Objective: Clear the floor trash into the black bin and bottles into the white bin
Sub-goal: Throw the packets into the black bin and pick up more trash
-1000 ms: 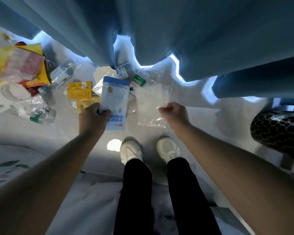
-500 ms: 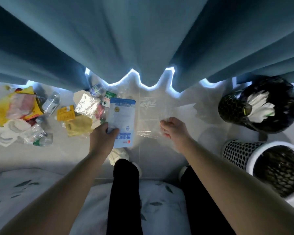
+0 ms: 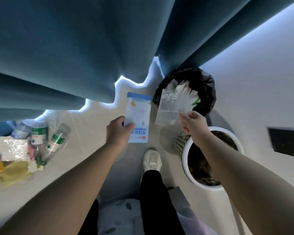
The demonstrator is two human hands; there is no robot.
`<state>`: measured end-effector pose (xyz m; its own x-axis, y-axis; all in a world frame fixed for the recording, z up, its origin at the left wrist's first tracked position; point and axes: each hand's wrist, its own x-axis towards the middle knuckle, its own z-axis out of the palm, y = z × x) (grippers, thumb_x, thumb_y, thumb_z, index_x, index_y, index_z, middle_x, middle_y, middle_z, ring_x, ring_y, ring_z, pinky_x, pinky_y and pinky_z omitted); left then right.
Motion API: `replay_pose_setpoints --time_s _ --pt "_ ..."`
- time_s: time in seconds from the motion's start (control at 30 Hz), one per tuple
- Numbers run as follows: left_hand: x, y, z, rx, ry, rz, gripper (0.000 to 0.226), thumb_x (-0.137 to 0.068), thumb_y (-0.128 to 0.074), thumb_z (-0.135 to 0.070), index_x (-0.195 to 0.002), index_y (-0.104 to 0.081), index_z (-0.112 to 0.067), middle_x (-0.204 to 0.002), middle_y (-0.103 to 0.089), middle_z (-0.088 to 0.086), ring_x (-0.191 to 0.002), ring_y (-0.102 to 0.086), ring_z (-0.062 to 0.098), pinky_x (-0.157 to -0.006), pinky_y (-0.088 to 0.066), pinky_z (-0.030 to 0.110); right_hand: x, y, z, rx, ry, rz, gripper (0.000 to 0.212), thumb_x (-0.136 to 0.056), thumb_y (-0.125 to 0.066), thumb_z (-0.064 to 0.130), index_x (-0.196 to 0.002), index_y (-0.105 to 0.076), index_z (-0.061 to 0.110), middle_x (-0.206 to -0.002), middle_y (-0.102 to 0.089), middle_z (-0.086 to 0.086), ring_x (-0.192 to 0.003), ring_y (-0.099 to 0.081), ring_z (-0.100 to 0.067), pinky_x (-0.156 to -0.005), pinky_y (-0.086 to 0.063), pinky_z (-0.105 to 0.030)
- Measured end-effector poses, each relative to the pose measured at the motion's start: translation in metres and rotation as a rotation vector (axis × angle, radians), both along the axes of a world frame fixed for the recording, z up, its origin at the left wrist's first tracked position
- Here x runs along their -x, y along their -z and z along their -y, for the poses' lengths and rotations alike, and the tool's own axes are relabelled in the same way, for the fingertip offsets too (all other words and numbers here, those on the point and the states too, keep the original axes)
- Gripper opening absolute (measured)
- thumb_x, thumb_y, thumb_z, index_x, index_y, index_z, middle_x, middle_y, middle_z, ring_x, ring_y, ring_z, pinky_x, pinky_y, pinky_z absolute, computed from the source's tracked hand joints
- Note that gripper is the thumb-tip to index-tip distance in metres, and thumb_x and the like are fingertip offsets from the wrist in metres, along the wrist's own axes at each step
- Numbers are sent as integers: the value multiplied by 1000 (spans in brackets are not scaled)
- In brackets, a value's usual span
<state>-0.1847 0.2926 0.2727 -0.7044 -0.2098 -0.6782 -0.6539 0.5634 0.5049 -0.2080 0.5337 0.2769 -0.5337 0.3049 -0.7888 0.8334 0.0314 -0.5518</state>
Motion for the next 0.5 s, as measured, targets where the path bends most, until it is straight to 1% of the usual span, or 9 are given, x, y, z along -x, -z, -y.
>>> replay_pose_setpoints --time_s 0.13,0.17,0.23,0.27,0.3,0.37,0.4,0.43,0.5 --pt "47 20 -81 -75 46 -11 9 -87 -60 -22 -85 -61 -13 -75 -60 -9 -68 -56 10 -53 -42 19 14 19 -72 -86 63 -28 12 -92 -65 14 -84 -57 10 -68 -52 -1 -55 -46 -12 -49 -42 -20" --pt "58 26 -98 -89 52 -12 7 -87 -60 -22 -85 -60 -15 -75 -59 -10 -69 -57 10 -54 -44 20 17 24 -85 -92 78 -31 10 -91 -65 15 -85 -58 11 -71 -54 -1 -59 -49 -13 -53 -46 -22" --pt "77 37 -128 -98 69 -12 6 -86 -58 -21 -86 -60 -15 -77 -60 -9 -69 -58 11 -52 -45 21 22 33 -106 -106 89 -36 10 -91 -66 15 -83 -59 15 -76 -59 -1 -70 -56 -16 -70 -53 -32" --pt "86 44 -141 -99 80 -10 6 -87 -58 -21 -87 -60 -15 -79 -60 -7 -68 -57 10 -50 -42 20 24 37 -115 -113 96 -40 11 -91 -66 15 -83 -59 17 -78 -60 -1 -74 -57 -18 -78 -54 -36" --pt "94 49 -153 -96 91 -8 7 -87 -57 -20 -89 -60 -14 -83 -62 -5 -68 -57 10 -48 -40 20 26 41 -122 -121 105 -46 12 -91 -66 14 -82 -59 18 -79 -61 -1 -76 -58 -19 -82 -53 -39" --pt "106 61 -170 -55 123 -7 12 -88 -57 -21 -97 -60 -14 -93 -64 -2 -73 -57 13 -49 -38 20 28 48 -133 -129 111 -51 12 -90 -66 14 -81 -59 19 -79 -61 0 -76 -58 -18 -85 -53 -42" --pt "110 67 -174 -13 139 -1 19 -88 -58 -23 -105 -59 -15 -99 -64 -1 -78 -57 15 -52 -39 21 28 52 -137 -128 112 -48 12 -90 -66 15 -81 -60 19 -78 -61 0 -74 -57 -17 -85 -53 -42" --pt "112 72 -176 40 154 7 27 -88 -59 -26 -114 -56 -17 -106 -63 -1 -85 -58 17 -58 -42 23 28 56 -139 -122 112 -44 12 -90 -66 15 -81 -59 18 -78 -61 0 -73 -57 -16 -85 -53 -42" --pt "113 81 -171 138 203 7 43 -88 -59 -30 -129 -47 -22 -117 -61 0 -103 -59 23 -75 -48 31 28 62 -140 -116 106 -35 11 -90 -66 14 -82 -60 16 -77 -60 0 -74 -57 -17 -85 -53 -42"
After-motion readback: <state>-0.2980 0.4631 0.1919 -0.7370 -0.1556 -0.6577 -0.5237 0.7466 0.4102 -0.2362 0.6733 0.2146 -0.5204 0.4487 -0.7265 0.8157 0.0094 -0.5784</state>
